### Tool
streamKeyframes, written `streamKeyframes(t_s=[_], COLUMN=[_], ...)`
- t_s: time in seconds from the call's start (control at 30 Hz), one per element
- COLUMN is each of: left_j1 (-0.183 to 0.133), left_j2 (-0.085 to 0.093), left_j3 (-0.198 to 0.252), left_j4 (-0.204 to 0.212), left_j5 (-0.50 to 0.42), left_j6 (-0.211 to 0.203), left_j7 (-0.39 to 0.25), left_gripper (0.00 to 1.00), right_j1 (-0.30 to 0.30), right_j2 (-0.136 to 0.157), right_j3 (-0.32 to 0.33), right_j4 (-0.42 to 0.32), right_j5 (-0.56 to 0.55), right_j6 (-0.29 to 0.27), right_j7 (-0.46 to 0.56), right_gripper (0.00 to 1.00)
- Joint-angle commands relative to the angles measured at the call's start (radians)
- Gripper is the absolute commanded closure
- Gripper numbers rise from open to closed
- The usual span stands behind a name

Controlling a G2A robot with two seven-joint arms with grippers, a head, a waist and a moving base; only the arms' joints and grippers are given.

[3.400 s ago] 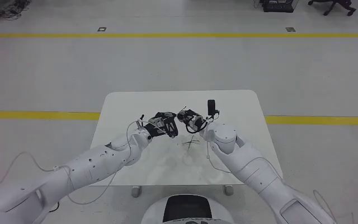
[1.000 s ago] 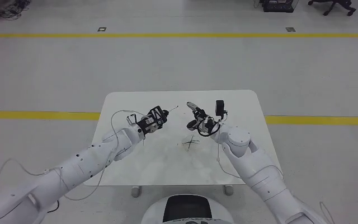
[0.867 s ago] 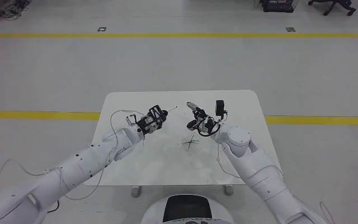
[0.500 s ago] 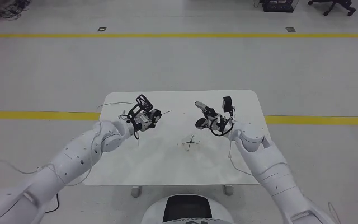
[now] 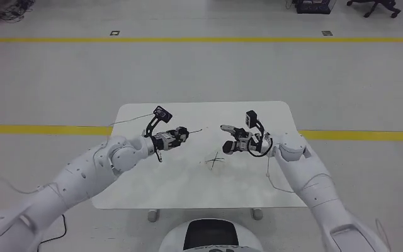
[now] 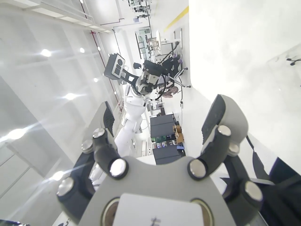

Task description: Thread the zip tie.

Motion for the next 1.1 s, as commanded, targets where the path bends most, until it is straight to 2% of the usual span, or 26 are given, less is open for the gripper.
streamKeyframes(t_s=[0.0, 0.17, 0.23, 0.27, 0.57, 0.63, 0.7, 0.73, 0.87, 0.93, 1.07], left_j1=[-0.008, -0.016, -0.017, -0.027, -0.027, -0.013, -0.004, 0.001, 0.016, 0.022, 0.046], left_j2=[0.002, 0.0, -0.003, -0.004, -0.004, -0.007, -0.011, -0.016, -0.037, -0.046, -0.07], left_j3=[0.01, 0.025, 0.026, 0.03, 0.03, 0.022, 0.011, 0.007, -0.01, -0.022, -0.074], left_j4=[-0.001, 0.001, 0.015, 0.038, 0.038, 0.035, 0.061, 0.087, 0.128, 0.146, 0.165], left_j5=[-0.027, -0.135, -0.168, -0.139, -0.139, -0.203, -0.289, -0.364, -0.581, -0.634, -0.753], left_j6=[0.0, 0.0, 0.0, 0.0, 0.0, 0.0, 0.0, 0.003, 0.0, 0.0, 0.0], left_j7=[-0.004, -0.041, -0.063, -0.085, -0.085, -0.087, -0.129, -0.173, -0.325, -0.383, -0.498], left_gripper=[1.0, 1.0, 1.0, 1.0, 1.0, 1.0, 1.0, 1.0, 1.0, 1.0, 1.0], right_j1=[0.008, 0.017, 0.018, 0.017, 0.017, 0.017, 0.015, 0.009, 0.018, 0.031, 0.064], right_j2=[0.0, -0.001, -0.001, -0.002, -0.002, -0.002, -0.002, 0.0, 0.005, 0.006, 0.004], right_j3=[-0.008, -0.021, -0.024, -0.024, -0.024, -0.024, -0.023, -0.021, -0.013, -0.017, -0.041], right_j4=[0.011, 0.027, 0.031, 0.033, 0.033, 0.033, 0.033, 0.025, 0.069, 0.093, 0.146], right_j5=[-0.007, -0.006, 0.0, 0.01, 0.01, 0.01, 0.009, 0.001, 0.024, 0.019, -0.002], right_j6=[-0.009, -0.021, -0.022, -0.022, -0.022, -0.022, -0.024, -0.051, -0.104, -0.13, -0.191], right_j7=[0.009, 0.015, 0.012, 0.002, 0.002, 0.002, -0.005, -0.018, 0.066, 0.091, 0.149], right_gripper=[0.0, 0.0, 0.0, 0.0, 0.0, 0.0, 0.0, 0.0, 0.0, 0.0, 0.0])
